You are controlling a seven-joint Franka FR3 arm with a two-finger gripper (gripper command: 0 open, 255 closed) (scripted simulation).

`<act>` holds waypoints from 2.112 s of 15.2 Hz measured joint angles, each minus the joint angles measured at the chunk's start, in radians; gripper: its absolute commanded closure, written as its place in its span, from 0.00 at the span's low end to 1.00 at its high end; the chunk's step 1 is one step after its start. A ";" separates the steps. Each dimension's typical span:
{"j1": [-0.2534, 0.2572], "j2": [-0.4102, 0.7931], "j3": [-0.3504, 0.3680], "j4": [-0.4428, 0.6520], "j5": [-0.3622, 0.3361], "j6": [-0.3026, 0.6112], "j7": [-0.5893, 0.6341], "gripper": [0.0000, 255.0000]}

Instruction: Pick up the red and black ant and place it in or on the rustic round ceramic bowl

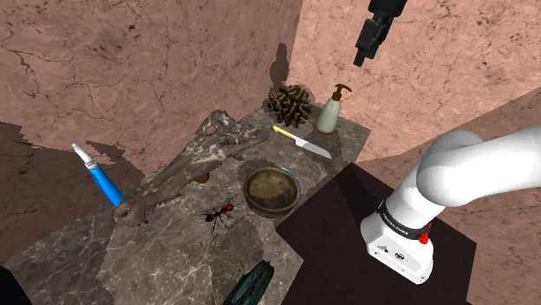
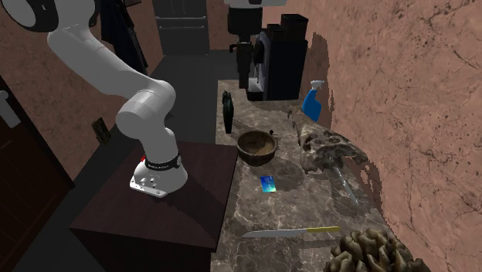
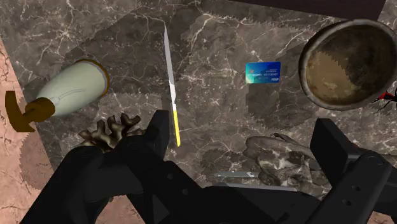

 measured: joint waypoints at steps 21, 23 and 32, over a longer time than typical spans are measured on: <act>0.190 0.261 0.209 -0.273 0.077 0.564 0.043 0.00; 0.205 0.317 0.232 -0.275 0.074 0.625 0.050 0.00; 0.255 0.594 0.349 -0.253 0.003 0.887 0.126 0.00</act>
